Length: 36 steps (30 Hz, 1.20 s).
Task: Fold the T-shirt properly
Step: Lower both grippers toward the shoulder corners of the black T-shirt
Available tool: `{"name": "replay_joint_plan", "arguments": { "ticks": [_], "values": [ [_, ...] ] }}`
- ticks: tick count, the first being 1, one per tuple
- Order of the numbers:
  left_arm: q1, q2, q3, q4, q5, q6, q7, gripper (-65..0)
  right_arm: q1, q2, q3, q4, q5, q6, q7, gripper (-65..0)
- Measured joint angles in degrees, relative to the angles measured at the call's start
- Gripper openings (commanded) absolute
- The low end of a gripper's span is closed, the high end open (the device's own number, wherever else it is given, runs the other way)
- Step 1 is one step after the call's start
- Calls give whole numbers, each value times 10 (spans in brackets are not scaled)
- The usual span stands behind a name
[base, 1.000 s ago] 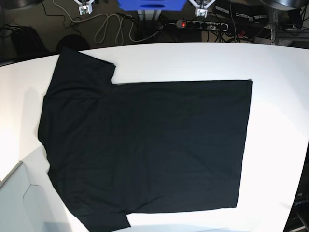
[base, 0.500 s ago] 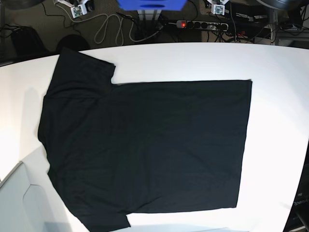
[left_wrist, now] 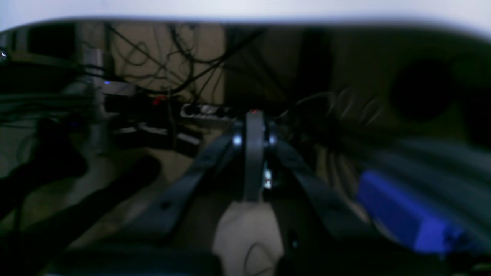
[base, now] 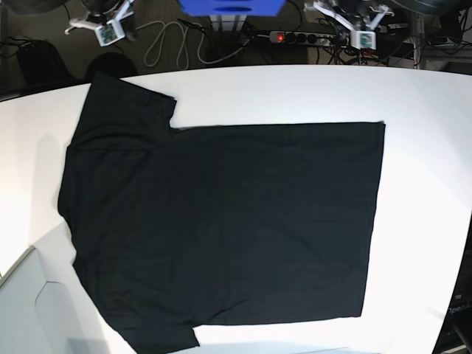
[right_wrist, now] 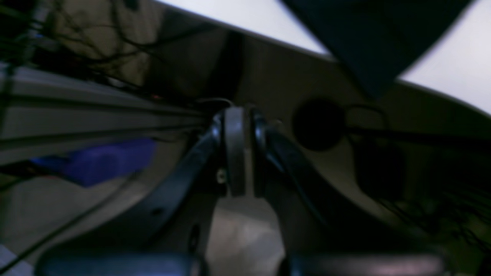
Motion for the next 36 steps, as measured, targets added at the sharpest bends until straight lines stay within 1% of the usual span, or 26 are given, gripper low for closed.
{"name": "replay_joint_plan", "arguments": {
  "ticks": [2,4,6,8,10,14,15,16,18,19,20,21,24,26,27,32,33,36],
  "values": [
    [-2,-12,-19,12,-30,1,16,-650,3,-4,10,4,1,0,-2,-644],
    [-3,-28,-31,14,-65,0,18,-650,13,-10,23,3,0,0,-5,-643],
    [-7,-43,-42,14,-105,0,30,-650,14,-12,35,4,1,0,-6,-616],
    [-16,-59,-57,14,-136,0,38,-650,15,-12,37,4,1,0,-6,-550],
    [-24,-67,-76,15,-168,2,52,-650,26,-12,36,4,1,0,-7,-472],
    [-47,-66,-115,16,-214,2,86,-650,36,-12,36,5,1,1,-5,-319],
    [-55,-66,-124,17,-223,2,95,-620,37,-12,36,5,1,2,-7,-296],
    [-65,-66,-134,17,-228,2,107,-571,40,-12,35,5,1,2,-7,-280],
    [-81,-65,-150,17,-238,2,123,-460,48,-12,34,5,1,2,-5,-277],
    [-89,-65,-157,17,-242,2,130,-419,49,-12,34,5,1,2,-4,-277],
    [-97,-65,-164,17,-243,2,132,-395,49,-12,34,5,1,2,-4,-277],
    [-105,-64,-171,17,-245,2,129,-392,49,-12,34,5,1,2,-5,-277],
    [-131,-63,-184,16,-242,2,134,-423,61,-12,33,5,1,2,-5,-272],
    [-161,-63,-184,12,-238,2,135,-427,65,-9,33,5,1,2,-5,-272],
    [-178,-63,-184,10,-238,2,137,-417,65,-9,33,5,1,2,-5,-272],
    [-236,-60,-180,-11,-238,2,135,-305,78,-9,33,4,1,2,-5,-272],
    [-244,-60,-180,-20,-238,2,139,-292,78,-9,33,4,1,2,-4,-272],
    [-286,-60,-181,-66,-238,2,135,-290,82,-9,33,4,1,2,-8,-273]
  ]
}}
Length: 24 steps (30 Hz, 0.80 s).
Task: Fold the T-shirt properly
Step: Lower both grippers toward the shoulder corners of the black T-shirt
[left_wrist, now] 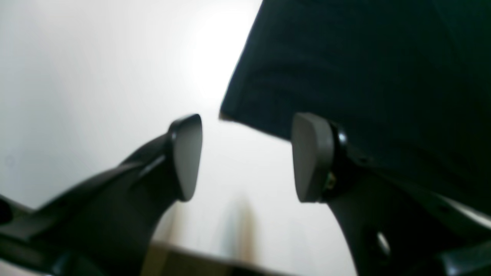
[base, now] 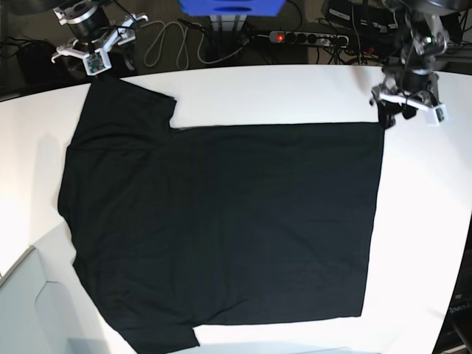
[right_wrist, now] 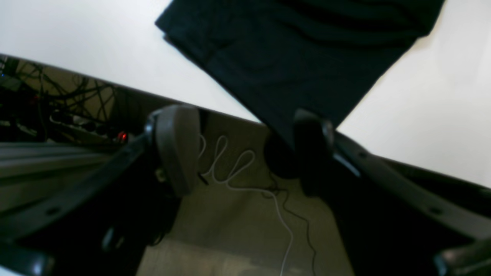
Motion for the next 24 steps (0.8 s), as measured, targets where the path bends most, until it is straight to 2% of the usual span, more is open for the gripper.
{"name": "replay_joint_plan", "arguments": {
  "ticks": [5,9,18,20,24],
  "values": [
    [-57,-2,1,-102,3,1,-1,-290,3,0,0,0,0,0,0,-273],
    [-85,-2,4,-141,3,2,-1,-290,3,0,0,0,0,0,0,-273],
    [-120,-12,80,-179,44,-1,-27,-297,3,0,0,0,0,0,0,-276],
    [-120,-11,83,-179,42,-1,-28,-334,3,0,0,0,0,0,0,-276],
    [-115,-11,83,-180,42,-1,-26,-456,3,0,0,-1,0,0,0,-277]
  ]
}}
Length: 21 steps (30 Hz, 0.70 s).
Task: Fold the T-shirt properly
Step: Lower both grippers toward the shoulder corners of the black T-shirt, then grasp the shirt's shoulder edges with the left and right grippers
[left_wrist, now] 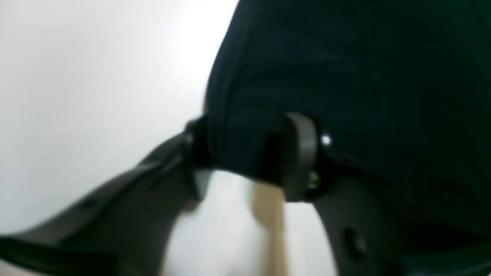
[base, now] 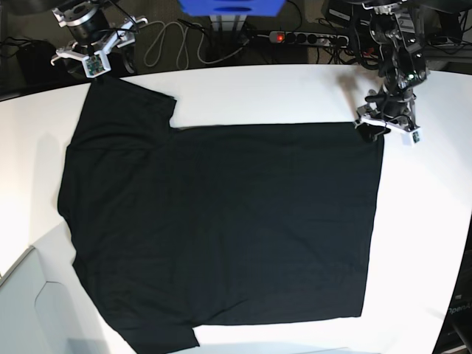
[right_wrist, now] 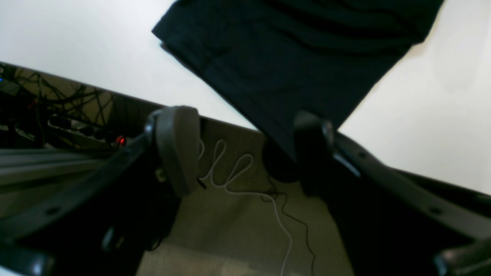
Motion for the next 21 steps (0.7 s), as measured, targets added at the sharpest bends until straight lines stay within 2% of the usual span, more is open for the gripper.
{"name": "replay_joint_plan", "arguments": {
  "ticks": [6,16,21],
  "values": [
    [8,0,-2,0,-2,0,0,-650,12,-2,1,0,0,0,-1,-271],
    [28,0,-3,17,-4,-2,5,-650,54,-4,38,-2,0,0,-1,-269],
    [48,2,-3,34,-4,-2,9,-650,90,-20,47,-52,1,0,1,-269]
  ]
}}
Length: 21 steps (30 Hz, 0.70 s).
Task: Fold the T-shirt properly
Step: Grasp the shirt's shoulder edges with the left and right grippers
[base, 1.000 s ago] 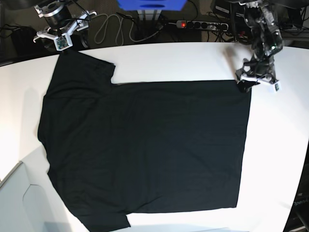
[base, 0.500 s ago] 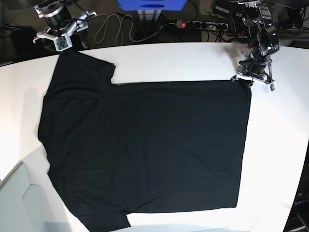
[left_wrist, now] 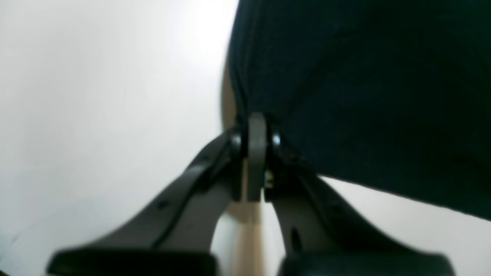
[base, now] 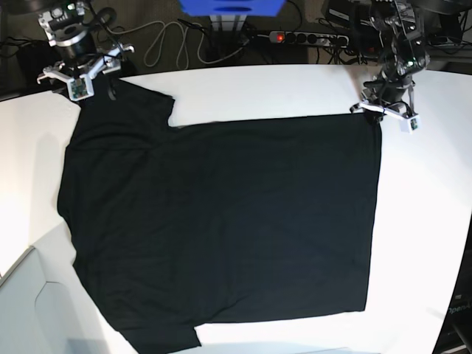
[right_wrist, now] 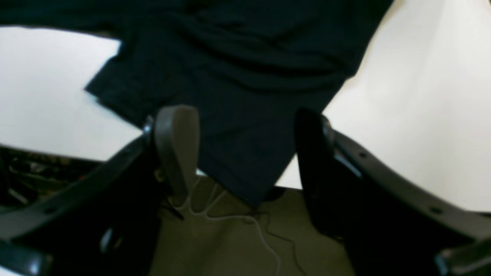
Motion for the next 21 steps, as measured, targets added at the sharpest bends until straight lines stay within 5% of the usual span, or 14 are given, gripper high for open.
{"name": "replay_joint_plan", "arguments": {
  "ticks": [21],
  "values": [
    [8,25,-50,0,0,0,2,-650,74,-1,0,-165,3,1,8,-270]
  ]
}}
